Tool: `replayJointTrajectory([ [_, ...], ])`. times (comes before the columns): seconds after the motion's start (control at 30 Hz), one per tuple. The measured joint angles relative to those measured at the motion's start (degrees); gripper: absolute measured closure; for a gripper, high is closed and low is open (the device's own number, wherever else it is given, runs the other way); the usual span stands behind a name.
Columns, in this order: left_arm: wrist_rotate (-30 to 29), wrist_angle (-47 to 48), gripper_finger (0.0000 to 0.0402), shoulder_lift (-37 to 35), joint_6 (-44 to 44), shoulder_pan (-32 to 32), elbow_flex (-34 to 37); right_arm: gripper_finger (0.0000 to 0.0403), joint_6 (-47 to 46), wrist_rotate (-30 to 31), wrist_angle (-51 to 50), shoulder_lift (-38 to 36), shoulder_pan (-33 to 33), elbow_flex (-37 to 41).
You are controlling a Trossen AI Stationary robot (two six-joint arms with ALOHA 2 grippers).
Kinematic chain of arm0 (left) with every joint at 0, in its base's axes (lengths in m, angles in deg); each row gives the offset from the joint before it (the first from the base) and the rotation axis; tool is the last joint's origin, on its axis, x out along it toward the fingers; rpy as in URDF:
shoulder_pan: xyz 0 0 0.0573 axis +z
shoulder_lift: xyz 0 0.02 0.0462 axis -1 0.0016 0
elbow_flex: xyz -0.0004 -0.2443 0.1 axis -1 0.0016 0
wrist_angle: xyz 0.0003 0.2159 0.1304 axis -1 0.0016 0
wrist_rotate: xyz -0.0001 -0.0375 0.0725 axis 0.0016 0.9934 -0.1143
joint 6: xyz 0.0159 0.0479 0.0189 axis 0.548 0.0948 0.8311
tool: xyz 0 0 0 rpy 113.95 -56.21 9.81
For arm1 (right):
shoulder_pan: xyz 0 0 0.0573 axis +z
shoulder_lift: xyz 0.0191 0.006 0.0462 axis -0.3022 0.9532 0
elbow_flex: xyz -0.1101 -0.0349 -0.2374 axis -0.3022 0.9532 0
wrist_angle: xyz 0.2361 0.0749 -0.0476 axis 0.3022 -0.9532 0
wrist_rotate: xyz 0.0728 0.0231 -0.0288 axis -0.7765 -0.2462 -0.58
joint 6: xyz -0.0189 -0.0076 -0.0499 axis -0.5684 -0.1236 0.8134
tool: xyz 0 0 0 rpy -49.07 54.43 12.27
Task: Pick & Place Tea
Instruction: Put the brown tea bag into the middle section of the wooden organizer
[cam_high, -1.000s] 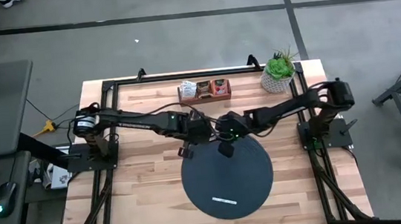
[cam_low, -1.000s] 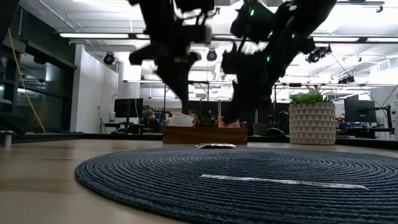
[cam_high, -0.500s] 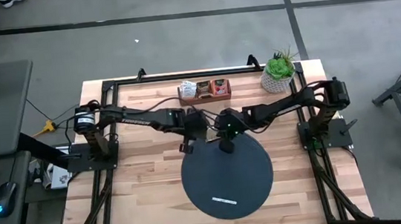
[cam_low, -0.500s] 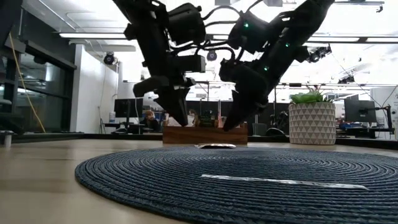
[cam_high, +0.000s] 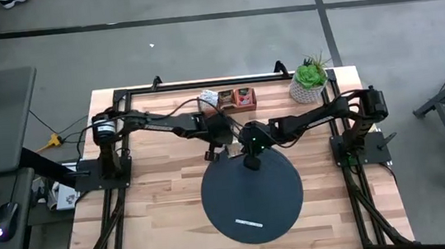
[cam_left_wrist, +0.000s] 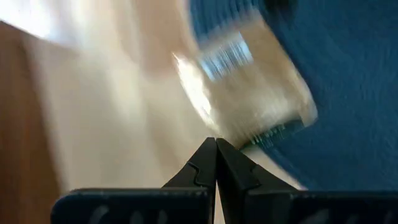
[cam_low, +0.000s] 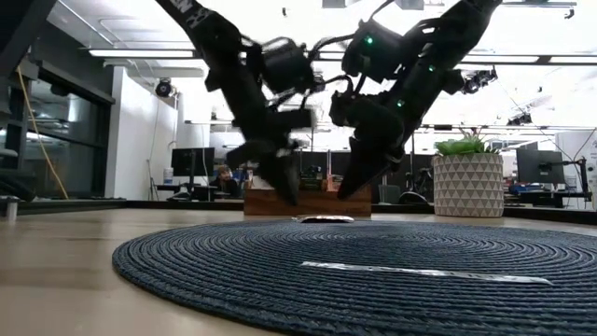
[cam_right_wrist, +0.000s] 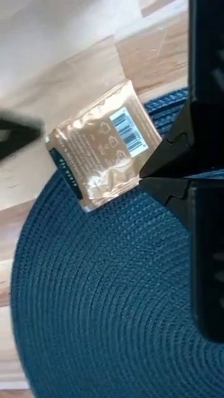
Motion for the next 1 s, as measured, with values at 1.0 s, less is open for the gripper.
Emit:
replayJointTrajectory([
  [1.0,5.5,-6.1,0.0401,8.8,0.6,1.0,0.0,0.0283,14.7,4.8,-1.0,0.1,6.5,0.1],
])
